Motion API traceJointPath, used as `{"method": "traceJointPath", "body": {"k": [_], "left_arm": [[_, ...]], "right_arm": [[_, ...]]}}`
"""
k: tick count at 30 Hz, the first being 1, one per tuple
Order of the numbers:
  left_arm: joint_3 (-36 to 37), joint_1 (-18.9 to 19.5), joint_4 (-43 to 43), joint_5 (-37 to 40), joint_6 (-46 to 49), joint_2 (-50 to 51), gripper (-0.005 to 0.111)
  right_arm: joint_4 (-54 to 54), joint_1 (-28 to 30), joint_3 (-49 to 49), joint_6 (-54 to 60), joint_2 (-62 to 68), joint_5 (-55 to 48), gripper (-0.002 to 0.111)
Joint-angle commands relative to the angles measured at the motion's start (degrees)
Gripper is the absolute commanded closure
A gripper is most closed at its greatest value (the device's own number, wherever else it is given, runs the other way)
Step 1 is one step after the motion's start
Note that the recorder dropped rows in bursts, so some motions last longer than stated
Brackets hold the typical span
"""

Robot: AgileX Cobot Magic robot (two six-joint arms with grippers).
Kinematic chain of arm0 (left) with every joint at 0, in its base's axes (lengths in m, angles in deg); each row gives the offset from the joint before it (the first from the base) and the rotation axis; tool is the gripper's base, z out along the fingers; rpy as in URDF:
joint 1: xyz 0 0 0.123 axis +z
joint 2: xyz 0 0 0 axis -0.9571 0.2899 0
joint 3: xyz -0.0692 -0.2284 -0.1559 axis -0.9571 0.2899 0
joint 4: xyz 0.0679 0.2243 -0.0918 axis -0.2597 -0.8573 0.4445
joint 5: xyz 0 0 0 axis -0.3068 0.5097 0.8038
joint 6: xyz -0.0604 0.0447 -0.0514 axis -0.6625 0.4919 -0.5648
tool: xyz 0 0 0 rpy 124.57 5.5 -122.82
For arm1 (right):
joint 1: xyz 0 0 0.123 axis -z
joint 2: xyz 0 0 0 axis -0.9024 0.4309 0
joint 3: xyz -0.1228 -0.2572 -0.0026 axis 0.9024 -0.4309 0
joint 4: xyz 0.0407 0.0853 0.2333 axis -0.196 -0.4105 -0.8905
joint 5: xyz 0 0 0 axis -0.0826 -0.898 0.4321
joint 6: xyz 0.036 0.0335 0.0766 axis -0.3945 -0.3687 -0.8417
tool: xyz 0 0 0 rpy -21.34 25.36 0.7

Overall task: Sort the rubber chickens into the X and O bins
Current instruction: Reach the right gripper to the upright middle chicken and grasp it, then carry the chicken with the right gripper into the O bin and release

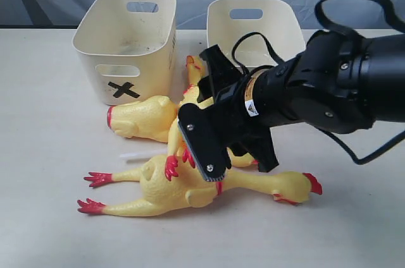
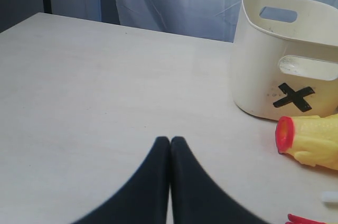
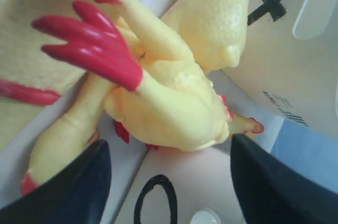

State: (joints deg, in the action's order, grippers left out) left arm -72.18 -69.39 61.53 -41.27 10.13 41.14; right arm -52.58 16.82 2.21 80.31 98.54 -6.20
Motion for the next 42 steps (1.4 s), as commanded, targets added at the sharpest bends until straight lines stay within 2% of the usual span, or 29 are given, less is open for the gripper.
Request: {"method": "traceJointPath", "body": {"k": [1,7,9,10,11,14,19,25,33,42], "left_arm": [[-0.15,-0.46,-0.12,-0.63,-0.29,-0.20,0.107],[-0.15,-0.46,-0.12,-0.63,-0.29,-0.20,0.107],[-0.15,-0.46,-0.12,-0.63,-0.29,-0.20,0.107],[-0.15,-0.46,-0.12,-0.63,-0.29,-0.20,0.107],[-0.15,-0.46,-0.12,-0.63,-0.29,-0.20,0.107],[-0.15,-0.46,-0.12,-0.63,-0.29,-0.20,0.107],[-0.15,-0.46,-0.12,-0.63,-0.29,-0.20,0.107],[-0.15,-0.46,-0.12,-0.63,-0.29,-0.20,0.107],[-0.15,-0.46,-0.12,-0.63,-0.29,-0.20,0.107],[-0.15,-0.46,-0.12,-0.63,-0.29,-0.20,0.107]], "right_arm": [[-0.40,0.25,-0.31,0.21,2.69,3.73,0.047],[-0.27,0.25,-0.31,0.21,6.31,7.56,0.047],[0.57,0.25,-0.31,0.21,6.65,11.09,0.053],[1.39,0.25,-0.31,0.21,6.68,12.21,0.059],[2.52,0.25,-0.31,0.21,6.68,12.71,0.070],[6.53,0.25,-0.19,0.21,6.68,12.48,0.108],[8.84,0.25,-0.08,0.09,6.45,12.75,0.109],[19.38,0.25,-0.08,0.09,3.01,13.64,0.109],[22.40,0.25,0.06,-0.02,-3.62,16.61,0.109],[22.69,0.25,9.38,-0.25,-6.99,17.07,0.109]]}}
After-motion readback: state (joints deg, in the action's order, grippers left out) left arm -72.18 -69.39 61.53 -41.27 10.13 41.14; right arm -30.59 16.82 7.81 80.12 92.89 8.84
